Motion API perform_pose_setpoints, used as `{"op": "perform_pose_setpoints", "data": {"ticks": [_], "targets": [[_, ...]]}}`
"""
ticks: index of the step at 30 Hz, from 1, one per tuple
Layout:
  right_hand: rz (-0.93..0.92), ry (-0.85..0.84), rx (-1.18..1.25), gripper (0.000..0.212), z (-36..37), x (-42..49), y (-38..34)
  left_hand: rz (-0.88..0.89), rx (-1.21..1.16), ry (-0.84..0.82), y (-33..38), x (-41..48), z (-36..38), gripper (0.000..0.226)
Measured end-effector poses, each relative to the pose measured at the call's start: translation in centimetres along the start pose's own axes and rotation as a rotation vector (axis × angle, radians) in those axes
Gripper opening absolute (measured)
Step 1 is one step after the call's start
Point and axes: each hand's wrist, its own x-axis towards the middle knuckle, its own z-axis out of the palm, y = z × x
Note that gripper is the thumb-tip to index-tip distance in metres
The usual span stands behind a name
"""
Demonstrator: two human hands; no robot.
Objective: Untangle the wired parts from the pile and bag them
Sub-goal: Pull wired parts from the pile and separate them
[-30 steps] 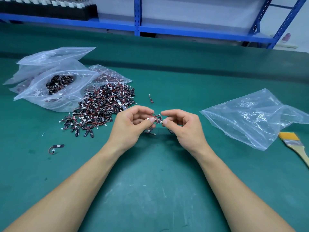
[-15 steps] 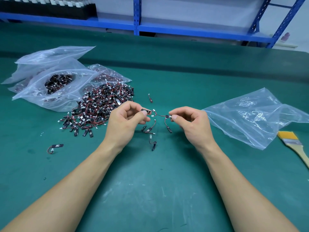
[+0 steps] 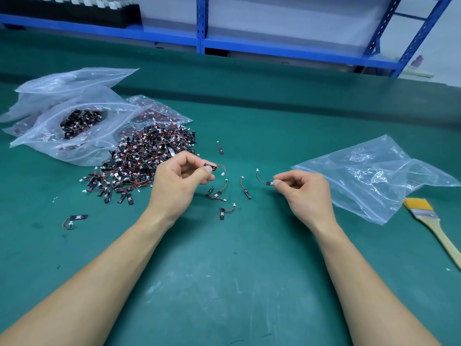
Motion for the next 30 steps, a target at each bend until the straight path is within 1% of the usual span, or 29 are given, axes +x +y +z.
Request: {"op": "perform_pose_setpoints", "data": {"ticks": [2,5,6,8,10,14,16,20,21,24,25,26,28,30], "targets": [[-0.023,-0.041,-0.076,0.015,0.1,0.0,0.2,0.009,0.008,0.0,0.0,0.1,-0.2,0.021],[-0.028,-0.104,-0.172,0.014,0.4,0.0,0.3,0.017,0.014,-0.014,0.0,0.2,-0.5,0.006],[-0.025,-0.097,-0.19,0.017,0.3,0.0,0.3,0.015,0.018,-0.019,0.0,0.2,-0.6,0.004],[-0.031,-0.03,-0.176,0.023,0.0,0.3,0.4,0.017,0.032,-0.029,0.0,0.3,-0.8,0.005],[-0.063,0.023,-0.14,0.024,-0.1,0.3,0.3,0.028,0.046,-0.042,0.0,0.3,-1.0,0.007],[-0.181,-0.029,-0.132,0.015,0.7,-0.5,-0.4,0.031,0.07,-0.078,0.2,0.3,-1.4,0.01],[-0.254,-0.062,-0.144,0.014,1.2,-1.0,-0.9,0.03,0.085,-0.091,0.2,0.3,-1.6,0.011],[-0.421,-0.173,-0.1,0.005,3.0,-2.5,-2.2,0.03,0.124,-0.137,0.3,0.0,-1.6,0.013],[-0.43,-0.193,-0.062,0.008,3.5,-2.9,-2.6,0.03,0.142,-0.16,0.3,-0.1,-1.5,0.013],[-0.389,-0.229,0.059,0.03,4.4,-3.4,-3.3,0.057,0.207,-0.237,0.2,-0.4,-1.2,0.012],[-0.376,-0.23,0.079,0.031,4.5,-3.4,-3.4,0.065,0.225,-0.266,0.1,-0.5,-1.1,0.012],[-0.368,-0.23,0.085,0.025,4.6,-3.3,-3.4,0.067,0.235,-0.293,0.0,-0.6,-1.0,0.012],[-0.355,-0.24,0.077,0.005,4.6,-3.2,-3.2,0.074,0.245,-0.335,-0.1,-0.7,-0.8,0.011],[-0.338,-0.262,0.087,0.008,4.6,-3.2,-3.0,0.093,0.255,-0.361,-0.2,-0.9,-0.6,0.01]]}}
